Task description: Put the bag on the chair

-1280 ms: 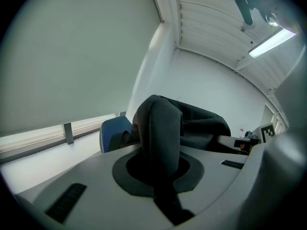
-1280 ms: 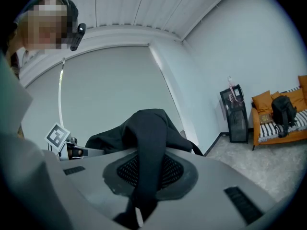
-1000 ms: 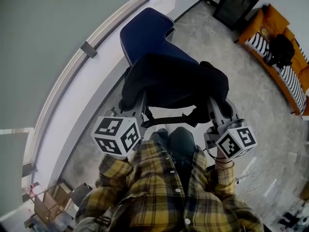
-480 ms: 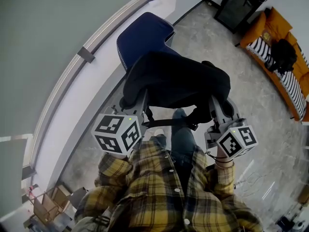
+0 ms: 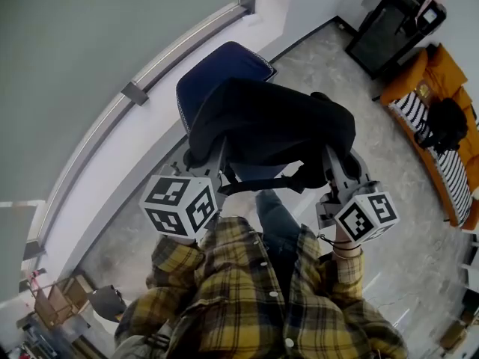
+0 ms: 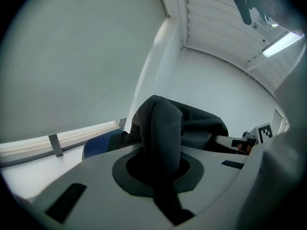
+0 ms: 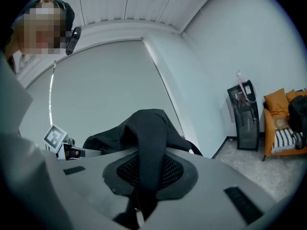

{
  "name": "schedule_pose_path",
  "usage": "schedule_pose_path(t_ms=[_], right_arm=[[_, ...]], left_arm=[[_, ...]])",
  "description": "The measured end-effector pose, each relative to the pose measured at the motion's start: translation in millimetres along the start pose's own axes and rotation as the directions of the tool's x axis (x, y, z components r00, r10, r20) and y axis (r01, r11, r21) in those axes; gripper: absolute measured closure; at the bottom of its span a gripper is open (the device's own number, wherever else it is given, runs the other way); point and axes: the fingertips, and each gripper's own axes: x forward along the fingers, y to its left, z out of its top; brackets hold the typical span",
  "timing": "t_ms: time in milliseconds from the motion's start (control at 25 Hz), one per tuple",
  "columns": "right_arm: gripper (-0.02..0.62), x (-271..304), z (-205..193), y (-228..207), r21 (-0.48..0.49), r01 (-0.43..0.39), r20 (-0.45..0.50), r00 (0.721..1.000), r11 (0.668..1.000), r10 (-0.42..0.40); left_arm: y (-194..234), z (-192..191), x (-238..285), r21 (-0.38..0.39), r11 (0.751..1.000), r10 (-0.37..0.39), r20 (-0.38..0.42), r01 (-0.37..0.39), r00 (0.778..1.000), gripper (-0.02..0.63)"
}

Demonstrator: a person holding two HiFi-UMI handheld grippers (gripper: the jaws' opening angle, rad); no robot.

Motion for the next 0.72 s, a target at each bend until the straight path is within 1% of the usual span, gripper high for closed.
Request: schedule_pose_path(t_ms=[240,480,720], right_arm=[[0.535,40,23,-30,-0.016,-0.100,-0.036,0.994,0.995,0.099],[0.535,75,36,-50,-0.027,-0.210,-0.096,0.974,0.977,0.206],[0.535,101,35,-52,-0.016,-0.263,-0.134,0.957,0.965,0.259]], left_arm=[[0,18,28,-0.037,0.995,0.092,0.032,-0.091,0.995,0.569],[2,24,45,-0.092,0.979,0.189,0.048,-0.184,0.981,0.569],[13,25,50,-0.118,0.963,0.246,0.031,-0.240,0.969,0.569]])
